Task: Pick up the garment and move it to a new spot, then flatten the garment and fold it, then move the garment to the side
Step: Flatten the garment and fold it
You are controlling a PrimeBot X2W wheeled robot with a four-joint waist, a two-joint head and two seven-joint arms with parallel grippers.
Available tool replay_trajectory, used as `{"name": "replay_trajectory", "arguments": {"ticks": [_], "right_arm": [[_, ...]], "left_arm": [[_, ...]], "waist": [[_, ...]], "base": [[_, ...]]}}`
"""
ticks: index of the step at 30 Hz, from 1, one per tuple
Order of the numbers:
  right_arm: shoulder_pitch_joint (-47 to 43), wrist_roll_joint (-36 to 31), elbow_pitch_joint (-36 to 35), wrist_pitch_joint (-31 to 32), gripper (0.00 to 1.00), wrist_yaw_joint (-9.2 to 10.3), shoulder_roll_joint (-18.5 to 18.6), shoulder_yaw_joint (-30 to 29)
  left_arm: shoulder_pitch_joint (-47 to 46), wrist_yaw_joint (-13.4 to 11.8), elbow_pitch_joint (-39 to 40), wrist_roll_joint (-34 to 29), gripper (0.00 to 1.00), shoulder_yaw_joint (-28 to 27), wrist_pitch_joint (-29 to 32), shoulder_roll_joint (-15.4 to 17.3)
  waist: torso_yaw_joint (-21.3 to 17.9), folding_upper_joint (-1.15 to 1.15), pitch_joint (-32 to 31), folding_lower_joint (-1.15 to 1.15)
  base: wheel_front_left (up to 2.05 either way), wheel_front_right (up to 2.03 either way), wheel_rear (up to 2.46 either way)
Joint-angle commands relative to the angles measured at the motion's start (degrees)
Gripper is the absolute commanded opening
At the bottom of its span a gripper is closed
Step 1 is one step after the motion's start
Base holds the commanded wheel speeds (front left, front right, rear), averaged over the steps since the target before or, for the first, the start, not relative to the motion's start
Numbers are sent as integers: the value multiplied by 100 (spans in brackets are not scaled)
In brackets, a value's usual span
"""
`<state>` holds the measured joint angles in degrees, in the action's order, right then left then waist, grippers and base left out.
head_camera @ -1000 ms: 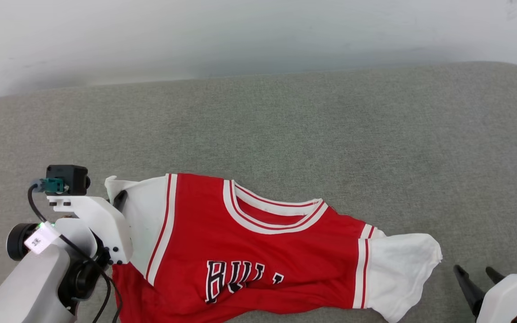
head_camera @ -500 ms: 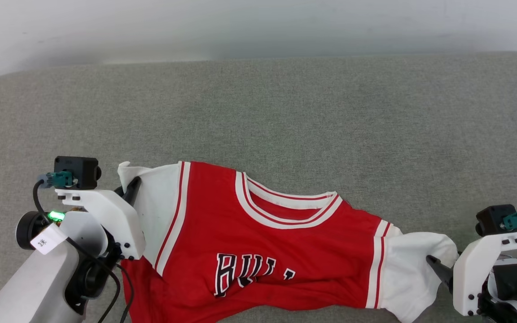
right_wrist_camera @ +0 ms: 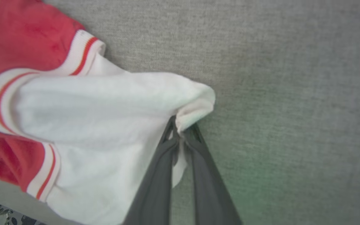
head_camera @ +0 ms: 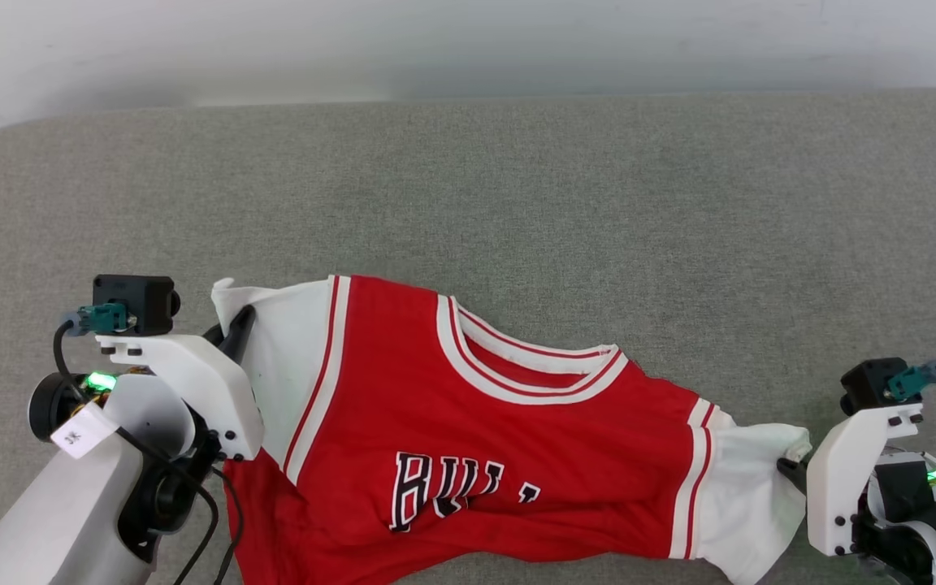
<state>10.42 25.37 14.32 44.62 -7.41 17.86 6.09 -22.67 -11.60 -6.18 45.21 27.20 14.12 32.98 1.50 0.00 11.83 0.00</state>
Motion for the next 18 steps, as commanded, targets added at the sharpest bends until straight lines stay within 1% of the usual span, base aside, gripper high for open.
{"name": "replay_trajectory", "arguments": {"ticks": [1,8,15,18], "right_arm": [[-69,29,146,1,0,-14,-82,96],[551,-282,-62,-691,0,-5,37,-309],[1490,-773,52,-1261,0,-5,-180,-632],[2048,-978,159,-1575,0,-5,-292,-785]], "left_arm": [[26,-10,-6,13,0,-31,-60,5],[-166,-108,-23,-143,0,-124,-387,-57],[-682,-199,-154,-337,0,-267,-794,-175],[-1059,-138,-358,-247,0,-391,-827,-253]], "waist": [[-6,0,-23,0],[-60,0,-205,0],[-155,0,-368,0],[-179,0,-365,0]], "base": [[0,0,0],[0,0,0],[0,0,0],[0,0,0]]}}
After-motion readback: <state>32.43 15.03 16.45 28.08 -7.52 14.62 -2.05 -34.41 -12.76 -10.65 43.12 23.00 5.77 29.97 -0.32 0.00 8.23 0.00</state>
